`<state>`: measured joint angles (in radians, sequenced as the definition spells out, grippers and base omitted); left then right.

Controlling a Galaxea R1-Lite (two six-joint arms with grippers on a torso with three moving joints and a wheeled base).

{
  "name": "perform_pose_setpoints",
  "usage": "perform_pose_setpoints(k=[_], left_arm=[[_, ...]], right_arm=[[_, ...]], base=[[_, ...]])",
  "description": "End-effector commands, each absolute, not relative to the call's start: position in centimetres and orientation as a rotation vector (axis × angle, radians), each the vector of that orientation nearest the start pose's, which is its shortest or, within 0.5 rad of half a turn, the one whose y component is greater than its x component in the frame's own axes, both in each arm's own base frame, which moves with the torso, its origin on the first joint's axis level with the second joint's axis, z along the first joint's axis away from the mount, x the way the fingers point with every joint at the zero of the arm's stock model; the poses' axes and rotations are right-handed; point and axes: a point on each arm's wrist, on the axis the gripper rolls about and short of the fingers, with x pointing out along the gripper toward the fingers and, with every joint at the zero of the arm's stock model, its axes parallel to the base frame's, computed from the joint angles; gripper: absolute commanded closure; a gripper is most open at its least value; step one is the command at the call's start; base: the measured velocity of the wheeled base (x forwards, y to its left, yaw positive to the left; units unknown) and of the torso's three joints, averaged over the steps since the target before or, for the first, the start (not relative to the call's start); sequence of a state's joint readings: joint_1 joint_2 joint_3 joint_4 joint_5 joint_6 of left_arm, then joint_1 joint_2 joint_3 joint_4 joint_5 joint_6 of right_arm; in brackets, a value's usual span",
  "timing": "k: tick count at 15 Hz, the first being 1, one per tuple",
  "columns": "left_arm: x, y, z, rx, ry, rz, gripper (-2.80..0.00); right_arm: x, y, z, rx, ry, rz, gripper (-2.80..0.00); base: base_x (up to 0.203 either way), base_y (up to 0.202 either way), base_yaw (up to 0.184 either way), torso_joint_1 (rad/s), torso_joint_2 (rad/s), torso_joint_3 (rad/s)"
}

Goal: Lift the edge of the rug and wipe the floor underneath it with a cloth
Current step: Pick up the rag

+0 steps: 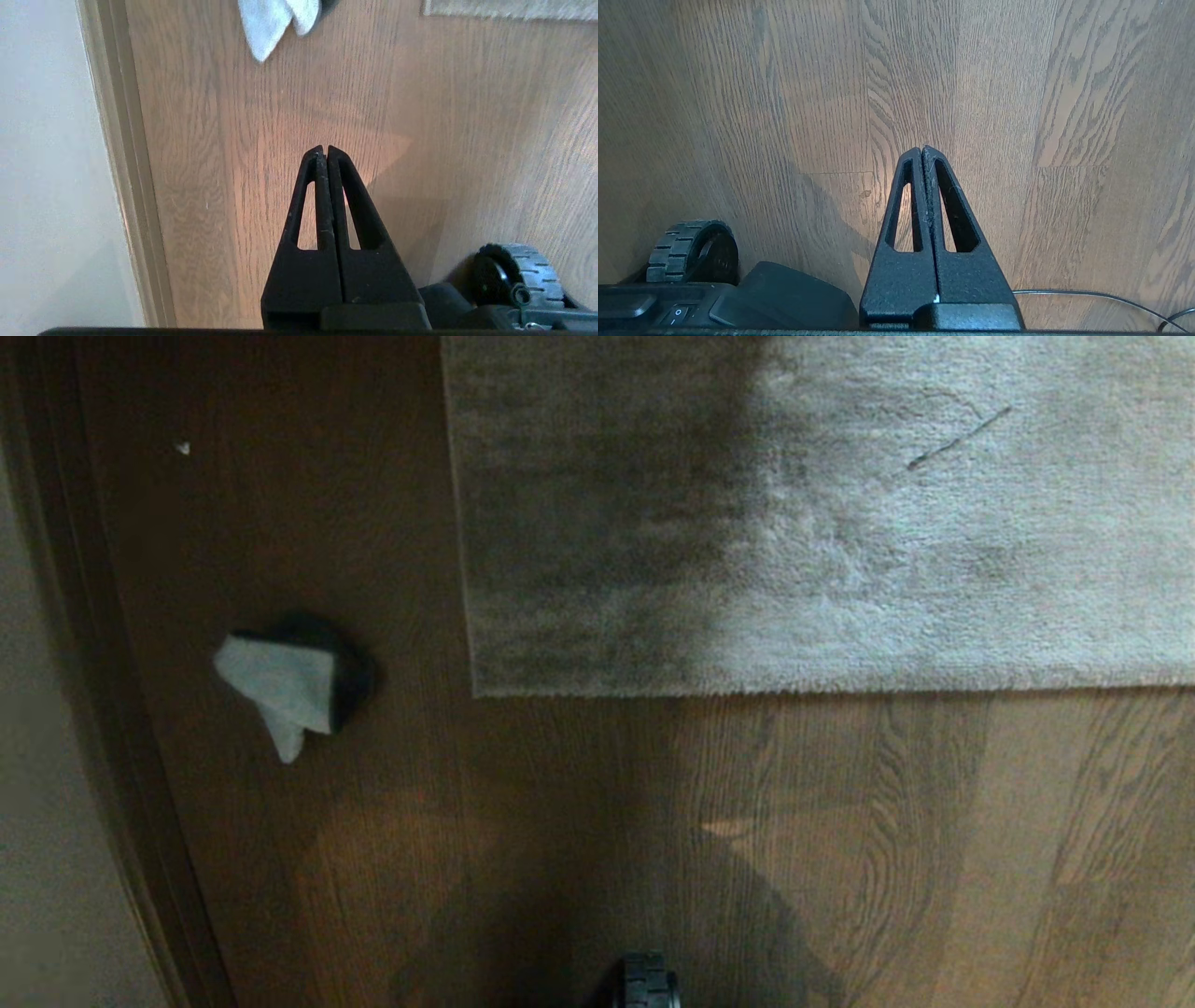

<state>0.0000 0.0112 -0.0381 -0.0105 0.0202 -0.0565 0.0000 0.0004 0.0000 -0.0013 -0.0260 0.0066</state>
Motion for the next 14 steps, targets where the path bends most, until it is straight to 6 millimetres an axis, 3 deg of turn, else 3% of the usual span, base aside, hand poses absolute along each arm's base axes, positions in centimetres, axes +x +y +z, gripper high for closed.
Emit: perform_pose_setpoints(k=[1,6,14], left_arm=[[-2.5,0.0,9.7,-0.056,-0.043,0.008,0.0],[-1.4,0.0,11.9,-0.053,0.037,-0.014,0.0],[3.7,-0.3,16.4,-0.068,0.253,-0.142,0.0]], right_arm=[[-2.3,-0.1,7.6,0.008,-0.002,-0.028,0.0],[-2.3,-0.1,7.6,0.006,-0.002,-0.026,0.0],[-2.3,-0.1,7.6,0.007,-0.002,-0.026,0.0]], base=[[0.0,0.0,0.0,0.0,0.0,0.0],[0.0,0.0,0.0,0.0,0.0,0.0],[0.0,0.0,0.0,0.0,0.0,0.0]])
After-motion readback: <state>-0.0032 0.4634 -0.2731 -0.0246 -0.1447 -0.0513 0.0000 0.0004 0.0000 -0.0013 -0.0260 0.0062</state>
